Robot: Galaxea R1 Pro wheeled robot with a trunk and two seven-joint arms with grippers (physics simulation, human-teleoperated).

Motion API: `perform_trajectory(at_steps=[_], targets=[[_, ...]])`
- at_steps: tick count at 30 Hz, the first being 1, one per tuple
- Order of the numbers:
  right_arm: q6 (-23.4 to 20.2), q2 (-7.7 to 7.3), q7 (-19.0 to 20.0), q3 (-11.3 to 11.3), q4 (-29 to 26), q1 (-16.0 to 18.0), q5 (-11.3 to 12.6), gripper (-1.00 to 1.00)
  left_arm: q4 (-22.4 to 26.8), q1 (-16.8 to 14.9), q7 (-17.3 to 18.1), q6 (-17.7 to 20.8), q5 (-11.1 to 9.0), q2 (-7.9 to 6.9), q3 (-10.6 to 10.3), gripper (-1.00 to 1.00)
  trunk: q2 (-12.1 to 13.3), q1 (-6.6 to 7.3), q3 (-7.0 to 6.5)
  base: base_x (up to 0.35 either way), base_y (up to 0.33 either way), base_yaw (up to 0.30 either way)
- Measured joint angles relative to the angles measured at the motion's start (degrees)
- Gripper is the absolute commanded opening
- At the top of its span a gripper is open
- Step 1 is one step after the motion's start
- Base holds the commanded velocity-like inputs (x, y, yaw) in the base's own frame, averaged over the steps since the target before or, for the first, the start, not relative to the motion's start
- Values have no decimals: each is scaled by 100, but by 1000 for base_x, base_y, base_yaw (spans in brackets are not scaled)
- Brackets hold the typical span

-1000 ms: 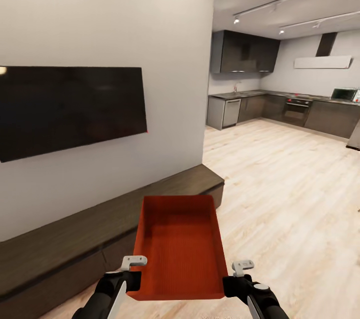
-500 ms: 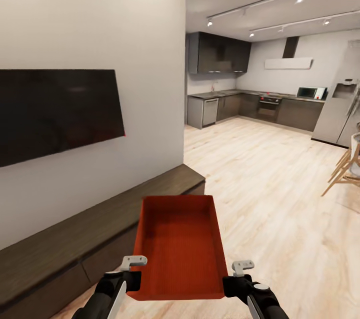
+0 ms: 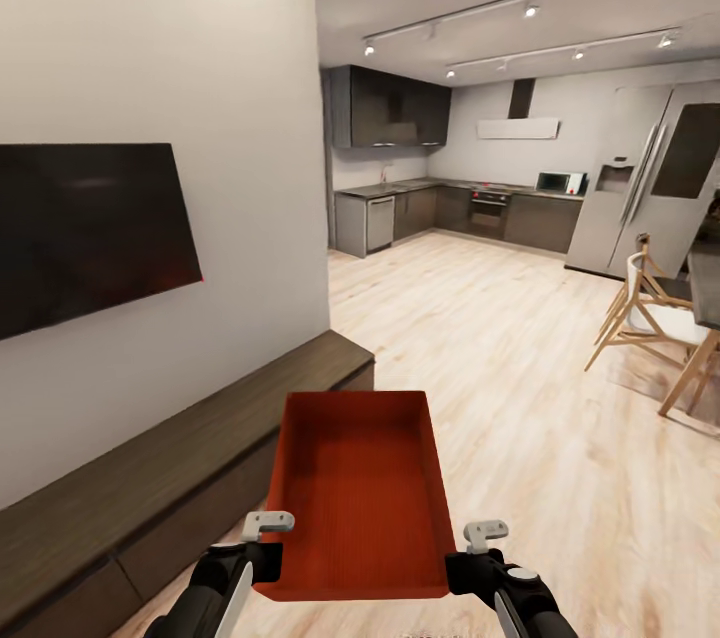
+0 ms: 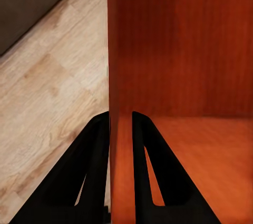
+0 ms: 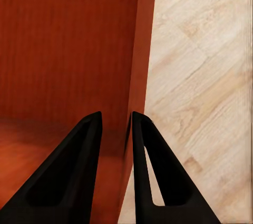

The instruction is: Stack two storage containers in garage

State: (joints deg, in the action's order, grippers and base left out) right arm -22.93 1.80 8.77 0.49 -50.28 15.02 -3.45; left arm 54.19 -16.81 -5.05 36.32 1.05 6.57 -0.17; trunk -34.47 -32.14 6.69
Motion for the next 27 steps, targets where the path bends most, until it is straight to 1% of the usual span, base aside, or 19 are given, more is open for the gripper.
perform_trajectory(at_steps=[23,27], targets=[[-7,0,1,0,1,-1,2,-100,2,0,7,11,7,0,4,-100,926,507,-415,0,0,-277],[-7,1,2,0,1,-1,3,-100,2,0,20,11,11,-4,7,-100,928,507,-416,0,0,-277]])
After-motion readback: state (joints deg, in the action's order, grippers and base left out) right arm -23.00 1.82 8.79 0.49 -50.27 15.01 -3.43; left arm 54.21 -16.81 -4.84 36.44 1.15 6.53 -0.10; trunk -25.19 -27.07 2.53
